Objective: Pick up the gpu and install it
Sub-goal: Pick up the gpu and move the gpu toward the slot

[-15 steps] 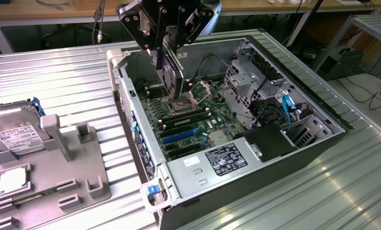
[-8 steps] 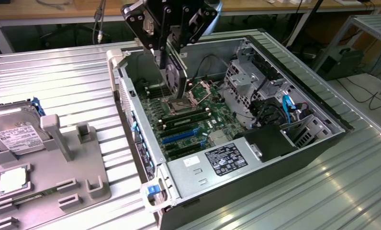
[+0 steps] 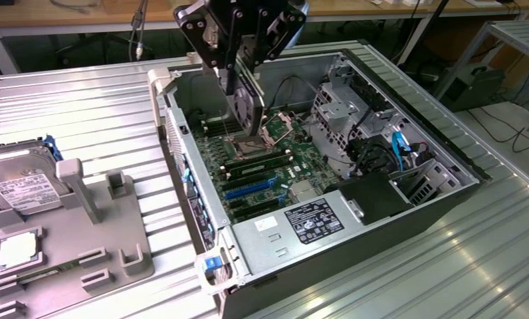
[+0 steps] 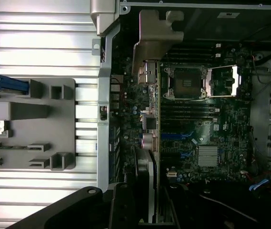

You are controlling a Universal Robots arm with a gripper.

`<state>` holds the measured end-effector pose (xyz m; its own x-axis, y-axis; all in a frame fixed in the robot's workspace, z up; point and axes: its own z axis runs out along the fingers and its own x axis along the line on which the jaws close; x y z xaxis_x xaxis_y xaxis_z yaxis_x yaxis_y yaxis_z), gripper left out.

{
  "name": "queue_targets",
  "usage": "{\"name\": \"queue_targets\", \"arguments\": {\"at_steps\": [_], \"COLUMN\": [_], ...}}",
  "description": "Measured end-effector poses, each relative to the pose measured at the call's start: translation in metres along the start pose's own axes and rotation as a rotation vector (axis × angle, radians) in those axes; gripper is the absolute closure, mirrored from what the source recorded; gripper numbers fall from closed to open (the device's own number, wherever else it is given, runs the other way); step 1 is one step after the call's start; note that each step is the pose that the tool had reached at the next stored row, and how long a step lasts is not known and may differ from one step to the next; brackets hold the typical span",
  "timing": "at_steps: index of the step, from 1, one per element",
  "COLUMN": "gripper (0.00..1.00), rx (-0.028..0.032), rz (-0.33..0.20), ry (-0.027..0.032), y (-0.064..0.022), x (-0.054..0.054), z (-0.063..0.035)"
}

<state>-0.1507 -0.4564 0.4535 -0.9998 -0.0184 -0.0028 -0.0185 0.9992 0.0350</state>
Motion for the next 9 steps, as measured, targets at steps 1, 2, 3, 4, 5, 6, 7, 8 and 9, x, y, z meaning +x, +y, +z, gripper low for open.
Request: {"name": "queue_targets", "arguments": {"at_steps": [1, 2, 3, 4, 5, 6, 7, 8, 9], "gripper": [0.72, 0.72, 0.72, 0.72, 0.72, 0.72, 0.72, 0.72, 0.72], "rx": [0.0, 0.0001, 0.0, 0.0, 0.0001, 0.0, 0.0, 0.0, 0.0], "rz": [0.0, 0.0, 0.0, 0.0, 0.0, 0.0, 0.0, 0.0, 0.0], "ry": [0.0, 0.0, -0.0001, -0.0001, 0.0, 0.0, 0.0, 0.0, 0.0], "y": [0.0, 0.0, -0.0001, -0.0001, 0.0, 0.0, -0.0001, -0.0001, -0.0001], "x": [-0.0005, -0.0013, -0.0021, -0.0027, -0.0034, -0.0041, -0.0049, -0.0058, -0.0068], "z": [0.0, 0.0, 0.0, 0.0, 0.0, 0.0, 0.0, 0.0, 0.0]}}
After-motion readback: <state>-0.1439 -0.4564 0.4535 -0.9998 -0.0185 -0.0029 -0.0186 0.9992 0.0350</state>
